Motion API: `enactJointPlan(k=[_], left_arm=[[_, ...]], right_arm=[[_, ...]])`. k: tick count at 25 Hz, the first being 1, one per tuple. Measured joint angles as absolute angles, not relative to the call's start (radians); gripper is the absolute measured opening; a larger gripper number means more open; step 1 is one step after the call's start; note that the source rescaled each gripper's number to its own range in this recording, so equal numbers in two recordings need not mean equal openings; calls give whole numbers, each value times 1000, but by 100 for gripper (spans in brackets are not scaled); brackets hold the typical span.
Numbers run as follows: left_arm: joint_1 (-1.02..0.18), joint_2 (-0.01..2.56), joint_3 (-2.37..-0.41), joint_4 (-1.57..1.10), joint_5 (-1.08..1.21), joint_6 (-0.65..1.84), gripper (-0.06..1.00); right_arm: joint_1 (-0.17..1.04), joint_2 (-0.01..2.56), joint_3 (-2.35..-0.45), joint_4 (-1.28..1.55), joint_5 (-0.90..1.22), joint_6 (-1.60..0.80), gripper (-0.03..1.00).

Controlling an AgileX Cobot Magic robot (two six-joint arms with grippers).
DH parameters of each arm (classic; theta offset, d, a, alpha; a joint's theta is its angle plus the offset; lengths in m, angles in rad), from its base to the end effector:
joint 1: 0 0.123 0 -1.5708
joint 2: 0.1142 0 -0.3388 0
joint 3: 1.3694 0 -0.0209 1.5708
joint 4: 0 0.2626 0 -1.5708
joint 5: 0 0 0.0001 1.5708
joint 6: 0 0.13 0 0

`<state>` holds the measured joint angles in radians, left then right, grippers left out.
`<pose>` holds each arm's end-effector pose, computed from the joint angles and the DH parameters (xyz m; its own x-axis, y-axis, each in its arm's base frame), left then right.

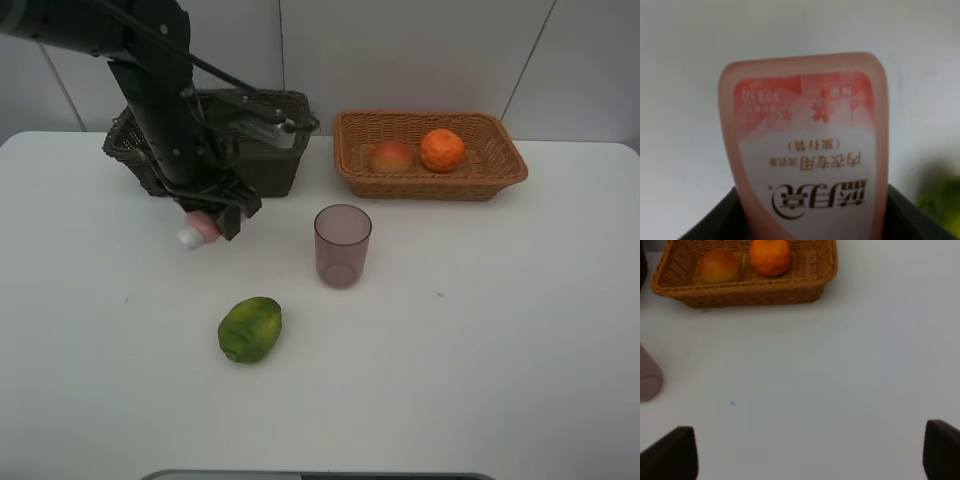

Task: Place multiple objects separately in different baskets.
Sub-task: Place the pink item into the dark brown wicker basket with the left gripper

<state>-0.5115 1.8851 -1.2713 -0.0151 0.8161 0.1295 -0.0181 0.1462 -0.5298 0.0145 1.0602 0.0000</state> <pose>0.3547 -0.2008 0.1906 -0.7850 0.5769 -0.2258 0.5891 0.8079 0.0162 0.0052 0.0016 0.2756 -0.5557 0.0171 -0.8312 0.0115 0.9999 0.0129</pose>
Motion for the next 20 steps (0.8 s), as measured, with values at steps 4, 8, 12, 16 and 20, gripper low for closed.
enactJointPlan(k=[4, 8, 12, 16, 20], left_arm=[[-512, 1834, -1271, -16, 822, 83, 62], [-512, 1798, -1273, -16, 823, 45, 62], [-508, 1792, -1303, -16, 820, -8, 62], [-497, 1791, -1347, -16, 777, -84, 62], [-469, 1796, -1400, -6, 726, -152, 62]], right_arm=[[-18, 146, -530, 15, 1060, 0, 100], [-18, 146, -530, 15, 1060, 0, 100], [-18, 146, -530, 15, 1060, 0, 100], [-18, 146, -530, 15, 1060, 0, 100], [-18, 146, -530, 15, 1060, 0, 100]])
